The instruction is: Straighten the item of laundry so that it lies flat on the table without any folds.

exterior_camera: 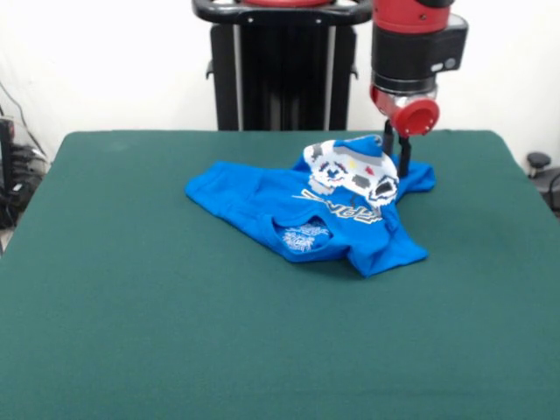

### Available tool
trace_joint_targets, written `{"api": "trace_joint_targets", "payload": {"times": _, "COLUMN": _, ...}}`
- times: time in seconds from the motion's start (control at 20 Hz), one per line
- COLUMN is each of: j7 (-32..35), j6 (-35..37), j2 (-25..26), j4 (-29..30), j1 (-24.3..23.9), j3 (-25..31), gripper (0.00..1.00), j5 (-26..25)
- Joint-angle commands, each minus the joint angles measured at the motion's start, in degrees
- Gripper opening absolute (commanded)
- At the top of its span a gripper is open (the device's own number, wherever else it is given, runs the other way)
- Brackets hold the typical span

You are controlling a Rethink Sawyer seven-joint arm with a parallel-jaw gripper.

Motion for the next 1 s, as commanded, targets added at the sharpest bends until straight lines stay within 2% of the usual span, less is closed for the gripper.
{"api": "trace_joint_targets", "payload": {"times": 0.05, "j7": 10.74, "j6": -0.51, "j2": 2.91, "j4": 4.14, "j1": -0.94, "j3": 10.33, "gripper": 1.0, "j5": 2.33}}
{"api": "trace_joint_targets", "payload": {"times": 0.2, "j7": 12.0, "j6": 0.67, "j2": 2.55, "j4": 3.82, "j1": 1.09, "j3": 9.14, "gripper": 1.0, "j5": 2.83}}
{"api": "trace_joint_targets", "payload": {"times": 0.5, "j7": 10.85, "j6": -4.79, "j2": 6.31, "j4": 3.8, "j1": -1.84, "j3": 11.69, "gripper": 1.0, "j5": 1.07}}
{"api": "trace_joint_targets", "payload": {"times": 0.75, "j7": 10.61, "j6": -4.68, "j2": 6.65, "j4": 3.91, "j1": -1.65, "j3": 11.01, "gripper": 1.0, "j5": 0.66}}
{"api": "trace_joint_targets", "payload": {"times": 0.85, "j7": 10.81, "j6": -5.93, "j2": 8.35, "j4": 3.13, "j1": -0.97, "j3": 9.83, "gripper": 1.0, "j5": 0.47}}
{"api": "trace_joint_targets", "payload": {"times": 1.0, "j7": 10.04, "j6": -9.57, "j2": 11.71, "j4": 2.09, "j1": -2.72, "j3": 10.26, "gripper": 1.0, "j5": -1.11}}
